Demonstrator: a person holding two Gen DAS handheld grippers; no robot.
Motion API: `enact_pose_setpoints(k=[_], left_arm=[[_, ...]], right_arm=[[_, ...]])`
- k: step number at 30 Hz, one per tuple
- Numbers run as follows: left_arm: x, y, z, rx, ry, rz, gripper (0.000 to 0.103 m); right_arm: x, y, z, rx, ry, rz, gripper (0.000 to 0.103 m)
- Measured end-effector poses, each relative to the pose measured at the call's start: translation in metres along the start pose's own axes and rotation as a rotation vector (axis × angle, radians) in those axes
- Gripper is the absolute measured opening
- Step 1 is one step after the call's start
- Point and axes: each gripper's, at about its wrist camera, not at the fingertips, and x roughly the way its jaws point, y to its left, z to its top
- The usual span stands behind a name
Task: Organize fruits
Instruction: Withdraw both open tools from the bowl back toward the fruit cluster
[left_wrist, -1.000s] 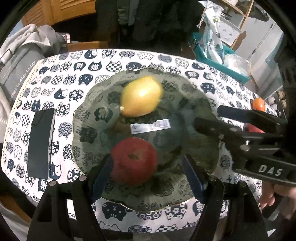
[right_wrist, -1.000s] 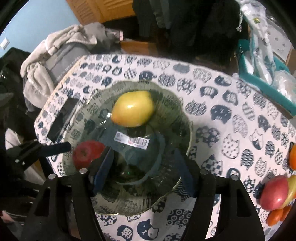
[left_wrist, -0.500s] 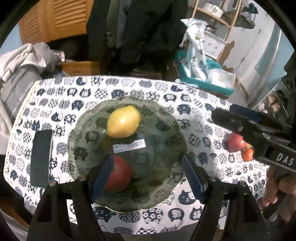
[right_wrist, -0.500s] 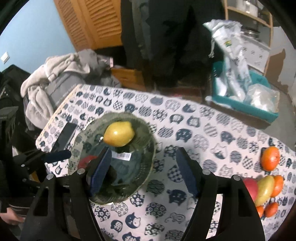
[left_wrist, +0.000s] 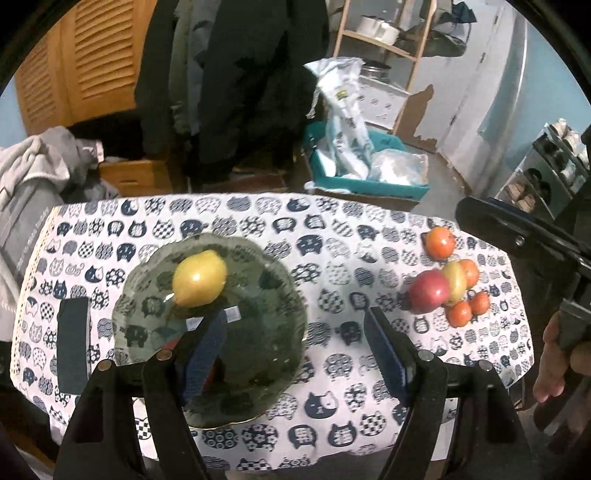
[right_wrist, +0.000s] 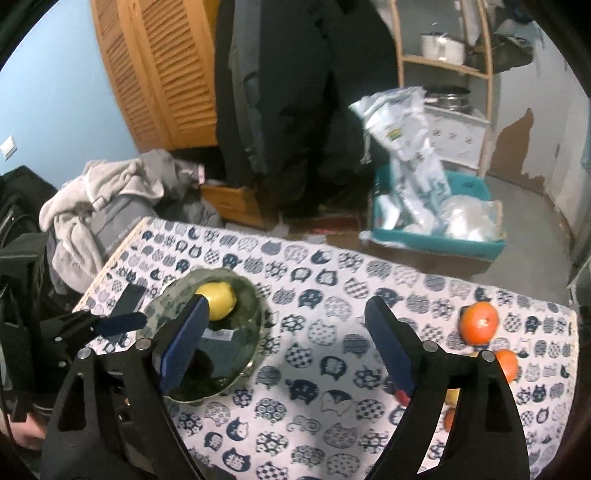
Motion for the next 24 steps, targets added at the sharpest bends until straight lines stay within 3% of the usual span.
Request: enact_pose_setpoints(k=[6,24], left_arm=[[-0.01,-0.024,0.007,0.022,-0.031,-0.014,0.086],[-0.028,-0.088,0.019,0.1,-0.083,-0.079,0.086]], right_arm=[[-0.032,-0.022,-0.005,0.017,-0.046,-0.053,0.089],[-0.103,-0.078,-0.02,0.021,-0.149,-0.207,0.089]])
